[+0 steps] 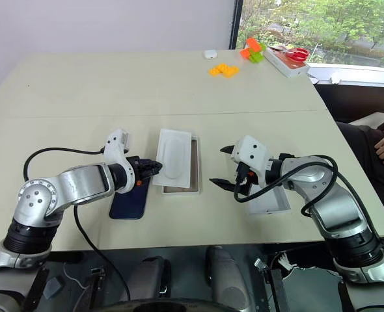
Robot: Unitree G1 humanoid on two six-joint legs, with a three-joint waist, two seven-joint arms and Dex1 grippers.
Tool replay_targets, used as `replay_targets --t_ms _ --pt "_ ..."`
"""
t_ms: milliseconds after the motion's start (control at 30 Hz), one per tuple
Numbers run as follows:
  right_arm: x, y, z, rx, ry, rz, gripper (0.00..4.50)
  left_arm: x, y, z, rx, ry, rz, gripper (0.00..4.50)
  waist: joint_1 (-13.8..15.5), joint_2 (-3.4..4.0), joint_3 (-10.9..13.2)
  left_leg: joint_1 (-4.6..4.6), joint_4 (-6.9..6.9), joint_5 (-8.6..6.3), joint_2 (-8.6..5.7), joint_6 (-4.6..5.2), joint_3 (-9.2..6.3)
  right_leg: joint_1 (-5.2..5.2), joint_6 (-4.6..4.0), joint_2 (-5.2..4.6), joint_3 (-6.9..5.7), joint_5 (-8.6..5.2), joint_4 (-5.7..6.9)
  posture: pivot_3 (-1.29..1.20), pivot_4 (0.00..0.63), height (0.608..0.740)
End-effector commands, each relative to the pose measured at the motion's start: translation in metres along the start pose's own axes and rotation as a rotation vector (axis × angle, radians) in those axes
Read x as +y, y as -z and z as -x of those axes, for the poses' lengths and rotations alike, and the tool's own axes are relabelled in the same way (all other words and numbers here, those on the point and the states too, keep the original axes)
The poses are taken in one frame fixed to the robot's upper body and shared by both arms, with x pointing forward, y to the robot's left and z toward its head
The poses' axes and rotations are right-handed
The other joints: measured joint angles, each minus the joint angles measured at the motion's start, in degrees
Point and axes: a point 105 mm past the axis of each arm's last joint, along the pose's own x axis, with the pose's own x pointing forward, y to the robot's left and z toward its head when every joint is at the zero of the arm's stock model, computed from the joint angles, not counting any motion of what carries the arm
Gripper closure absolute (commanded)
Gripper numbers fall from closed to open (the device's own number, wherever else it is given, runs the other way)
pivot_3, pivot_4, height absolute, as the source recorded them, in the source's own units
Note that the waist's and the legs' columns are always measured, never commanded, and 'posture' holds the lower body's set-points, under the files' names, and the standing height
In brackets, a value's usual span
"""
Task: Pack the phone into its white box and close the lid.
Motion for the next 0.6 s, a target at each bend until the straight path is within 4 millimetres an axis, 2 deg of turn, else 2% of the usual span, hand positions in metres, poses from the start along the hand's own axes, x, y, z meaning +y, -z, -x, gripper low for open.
replay_targets --t_ms 33,233,600 --pt "0.0001 -0.0122 0.0009 -0.035 0.001 0.052 0.0 -0.0121 -0.0005 -0.001 0.005 0.026 -0.037 4.46 0.0 0.0 0.0 0.0 0.0 0.0 0.0 0.0 0.0 0.0 0.0 0.0 0.0 0.0 0.0 0.0 0.15 0.727" --pt "0.0012 -0.0119 -0.001 -0.038 0.0 0.051 0.0 -0.0146 0.0055 -0.0067 0.029 -0.002 -0.073 4.46 0.0 0.0 0.0 0.0 0.0 0.01 -0.01 -0.01 0.0 0.02 0.02 -0.01 0.01 0.01 0.0 0.0 0.15 0.727" --pt "0.0027 -0.012 -0.0034 -0.044 -0.003 0.053 0.0 -0.01 0.0016 -0.0048 0.005 -0.029 -0.07 4.46 0.0 0.0 0.0 0.0 0.0 0.02 -0.01 -0.04 0.0 0.02 0.0 -0.01 0.01 -0.01 -0.01 0.0 0.15 0.727"
